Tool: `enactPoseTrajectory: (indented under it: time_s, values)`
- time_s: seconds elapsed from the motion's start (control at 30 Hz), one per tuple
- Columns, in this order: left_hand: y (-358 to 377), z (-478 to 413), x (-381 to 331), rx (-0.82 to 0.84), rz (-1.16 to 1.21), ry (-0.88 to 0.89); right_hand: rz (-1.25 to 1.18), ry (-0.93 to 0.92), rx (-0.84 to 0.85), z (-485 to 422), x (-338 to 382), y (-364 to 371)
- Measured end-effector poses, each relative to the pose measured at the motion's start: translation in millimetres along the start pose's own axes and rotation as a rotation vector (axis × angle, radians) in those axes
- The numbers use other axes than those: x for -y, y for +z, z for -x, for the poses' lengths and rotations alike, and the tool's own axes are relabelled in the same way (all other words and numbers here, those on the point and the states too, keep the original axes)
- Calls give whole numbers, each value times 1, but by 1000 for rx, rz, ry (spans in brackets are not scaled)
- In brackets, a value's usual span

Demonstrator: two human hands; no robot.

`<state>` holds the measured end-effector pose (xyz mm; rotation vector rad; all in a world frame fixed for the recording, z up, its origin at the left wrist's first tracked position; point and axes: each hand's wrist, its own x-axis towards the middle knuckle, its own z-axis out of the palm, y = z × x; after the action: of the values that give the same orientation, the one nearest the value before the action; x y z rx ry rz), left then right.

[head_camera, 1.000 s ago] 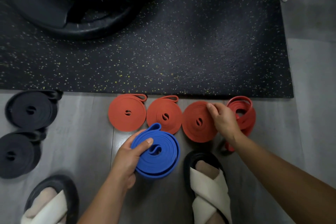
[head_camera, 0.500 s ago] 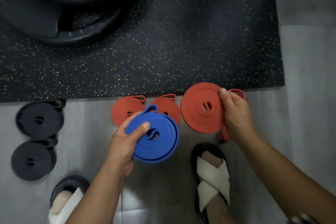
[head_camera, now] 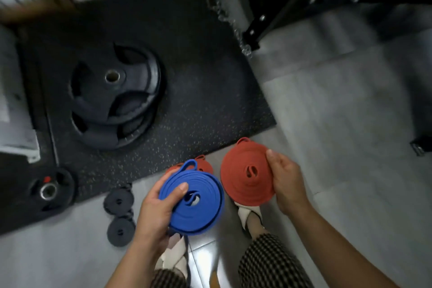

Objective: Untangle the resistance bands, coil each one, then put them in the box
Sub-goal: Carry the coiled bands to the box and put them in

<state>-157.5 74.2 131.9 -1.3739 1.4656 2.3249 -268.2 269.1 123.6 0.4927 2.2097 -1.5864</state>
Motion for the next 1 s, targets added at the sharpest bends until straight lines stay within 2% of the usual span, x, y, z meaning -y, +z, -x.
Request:
enactPoseTrajectory:
  time_s: [0.2,0.43,0.8,1.0]
  values:
    - [42,89,-90,159,-172,122,-139,-50,-165,82,92,-71]
    - [113,162,-131,350,-241,144,-292,-29,-342,133,124,-153]
    - [316,205,-105,552,-481,125,-519,36,-487,126,126,-345]
    - [422,233,-82,642,-511,131,-557,36,-584,110,126,-456]
